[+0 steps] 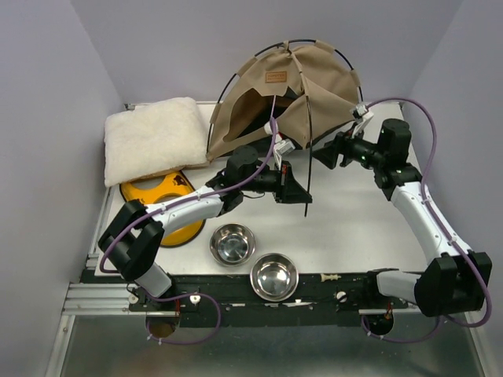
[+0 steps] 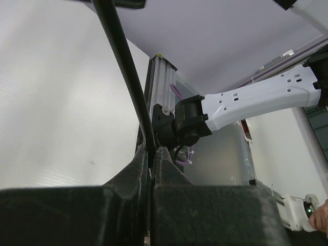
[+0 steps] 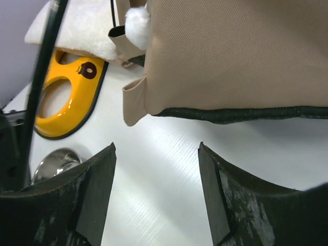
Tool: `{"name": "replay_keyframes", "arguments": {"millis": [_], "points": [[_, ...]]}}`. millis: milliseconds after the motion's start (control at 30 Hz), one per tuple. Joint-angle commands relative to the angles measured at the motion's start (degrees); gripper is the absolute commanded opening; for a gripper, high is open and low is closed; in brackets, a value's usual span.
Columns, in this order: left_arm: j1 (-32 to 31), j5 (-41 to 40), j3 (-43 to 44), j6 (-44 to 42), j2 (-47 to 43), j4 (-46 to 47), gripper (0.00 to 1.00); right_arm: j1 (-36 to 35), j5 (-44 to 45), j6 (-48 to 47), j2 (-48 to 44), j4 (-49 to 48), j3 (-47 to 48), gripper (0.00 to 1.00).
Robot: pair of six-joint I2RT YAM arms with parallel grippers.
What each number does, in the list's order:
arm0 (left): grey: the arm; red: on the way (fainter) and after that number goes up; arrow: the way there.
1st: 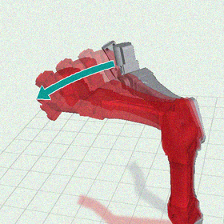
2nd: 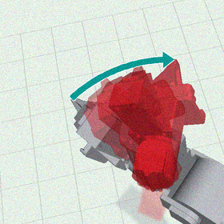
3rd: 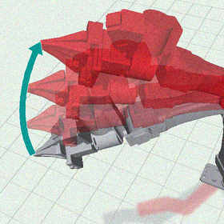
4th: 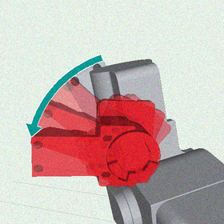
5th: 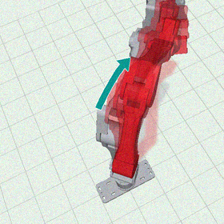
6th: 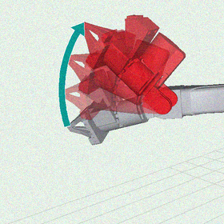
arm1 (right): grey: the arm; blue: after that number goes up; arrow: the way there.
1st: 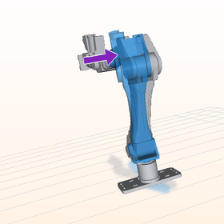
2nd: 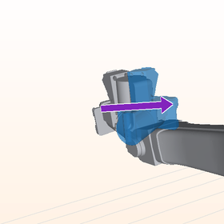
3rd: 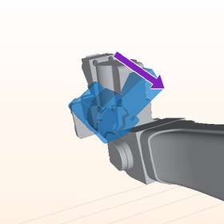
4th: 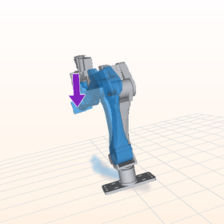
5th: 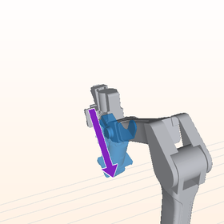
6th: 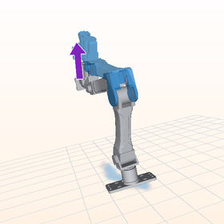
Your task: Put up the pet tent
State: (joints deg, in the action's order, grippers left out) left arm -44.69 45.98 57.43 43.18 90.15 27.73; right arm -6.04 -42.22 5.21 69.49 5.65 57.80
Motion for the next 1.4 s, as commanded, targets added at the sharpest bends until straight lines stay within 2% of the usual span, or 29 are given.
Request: {"name": "replay_keyframes", "arguments": {"millis": [0, 200, 567, 667, 733, 800, 867, 933, 967, 1167, 1367], "points": [[0.74, 0.08, 2.69, -1.08, -1.03, 2.16, 0.0, -2.83, 2.14, -2.66, 2.66, -10.83, -0.85, 0.73], [0.74, -0.1, 2.78, -1.78, -1.2, 1.28, 0.0, -5.55, 5.03, -2.93, 4.51, -11.71, 1.0, 0.73], [0.74, 0.34, 2.69, -1.17, -0.85, 2.33, 0.0, -8.81, 11.36, -4.51, 6.26, -14.52, -1.37, 0.7], [0.74, 0.34, 3.04, -1.34, -0.85, 1.98, 0.0, -8.81, 12.33, -4.6, 6.97, -15.93, -1.64, 0.61], [0.74, 0.17, 3.04, -1.43, -1.12, 1.89, 0.0, -8.81, 13.21, -4.51, 7.32, -15.41, -1.55, 0.59], [0.83, 0.08, 3.04, -1.43, -1.12, 1.89, 0.0, -8.81, 12.6, -4.6, 7.24, -14.97, -1.9, 0.52], [0.83, -0.01, 3.13, -1.43, -1.11, 1.89, 0.0, -8.81, 12.33, -4.6, 6.71, -16.28, -3.04, 0.32], [0.92, -0.1, 3.39, -1.26, -1.2, 1.81, 0.0, -8.81, 12.16, -4.6, 6.18, -16.37, -3.57, 0.04], [1.0, -0.1, 3.57, -1.34, -1.12, 1.63, 0.0, -8.81, 12.07, -6.34, 6.09, -15.85, -3.66, 0.01], [3.55, -1.15, 6.9, 2.52, 0.38, 2.77, 0.0, -8.81, 10.05, -8.2, 2.23, -16.81, -7.61, 0.01], [3.11, -3.17, 7.35, 0.33, -3.3, 3.22, 0.0, -8.81, 6.54, -10.04, -3.92, -17.69, -13.32, 0.01]]}}
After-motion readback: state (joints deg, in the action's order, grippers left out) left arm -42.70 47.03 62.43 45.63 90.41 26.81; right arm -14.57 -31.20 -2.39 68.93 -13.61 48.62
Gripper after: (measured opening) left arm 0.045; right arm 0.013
